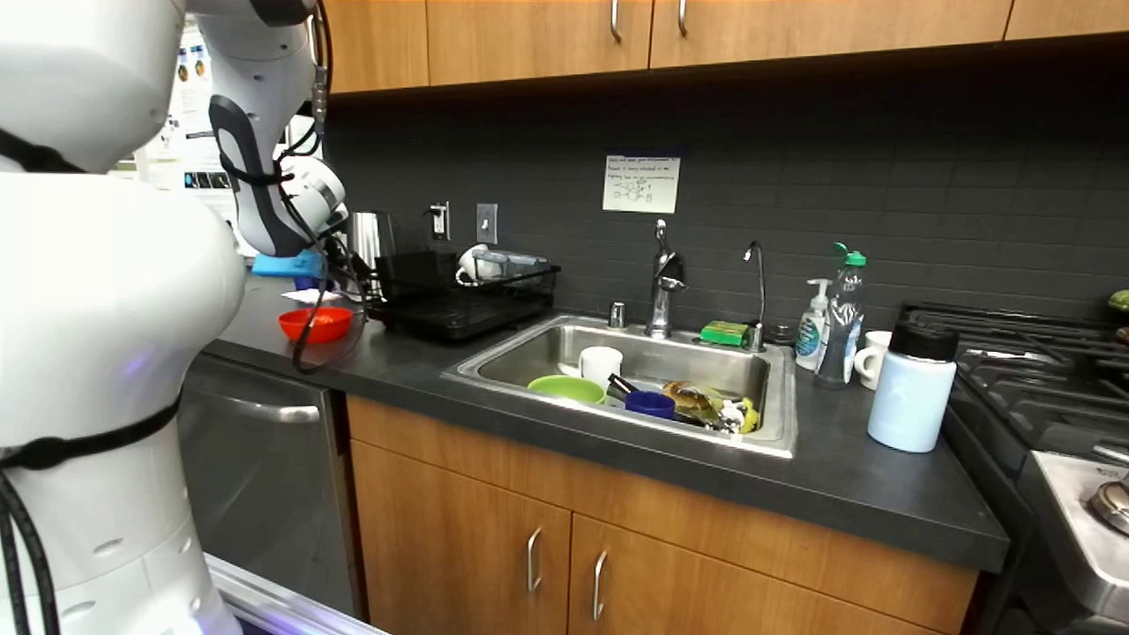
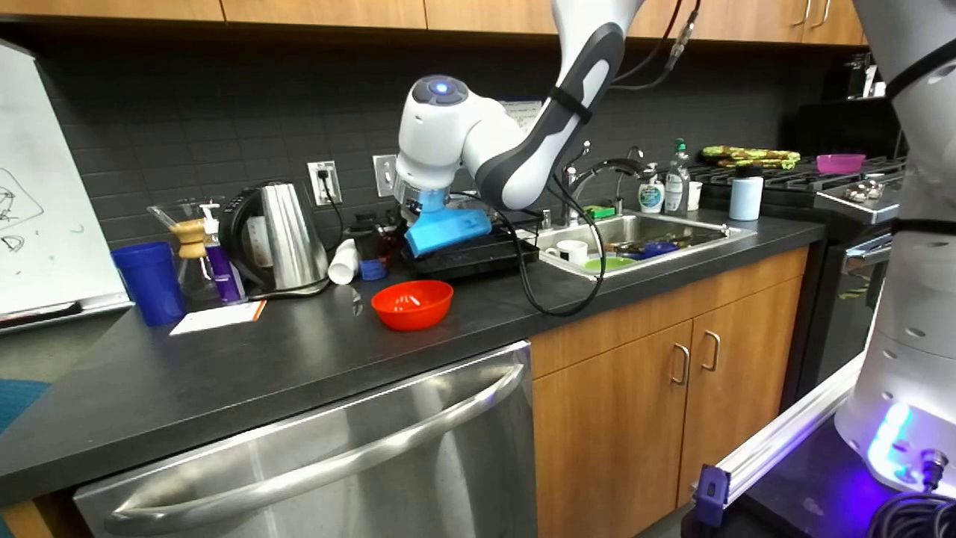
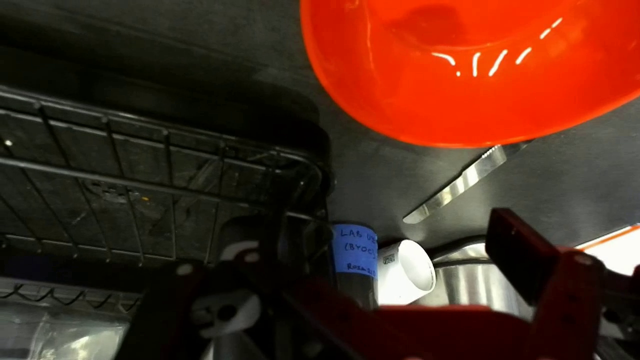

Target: Put the orange bowl in the black drying rack on the right, remove the orange bowl from the drying rack and put it on the counter again

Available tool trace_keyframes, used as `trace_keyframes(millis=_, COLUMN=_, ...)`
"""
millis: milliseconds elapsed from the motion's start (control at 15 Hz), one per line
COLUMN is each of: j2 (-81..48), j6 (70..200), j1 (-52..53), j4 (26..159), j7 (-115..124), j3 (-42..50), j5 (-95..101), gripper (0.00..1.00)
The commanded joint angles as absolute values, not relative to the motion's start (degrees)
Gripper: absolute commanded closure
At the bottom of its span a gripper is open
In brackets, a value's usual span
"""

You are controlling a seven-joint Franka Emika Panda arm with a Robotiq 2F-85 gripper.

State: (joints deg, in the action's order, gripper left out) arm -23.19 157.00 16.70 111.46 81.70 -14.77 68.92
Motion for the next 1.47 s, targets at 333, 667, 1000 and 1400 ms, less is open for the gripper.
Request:
trace_keyframes(millis=333, j2=-23.56, j6=155.97, j1=16.59, j4=110.22, j7=84.29, j3=-11.79, j5=72.53, gripper=0.00)
trace_keyframes(millis=667, j2=-23.82, j6=155.71, j1=16.56, j4=110.20, j7=86.63, j3=-10.83, j5=74.54, gripper=0.00)
trace_keyframes(millis=1000, j2=-23.70, j6=155.62, j1=16.75, j4=110.43, j7=87.63, j3=-10.70, j5=76.06, gripper=0.00)
trace_keyframes(millis=1400, j2=-23.67, j6=155.40, j1=16.42, j4=110.75, j7=87.10, j3=-10.88, j5=76.07, gripper=0.00)
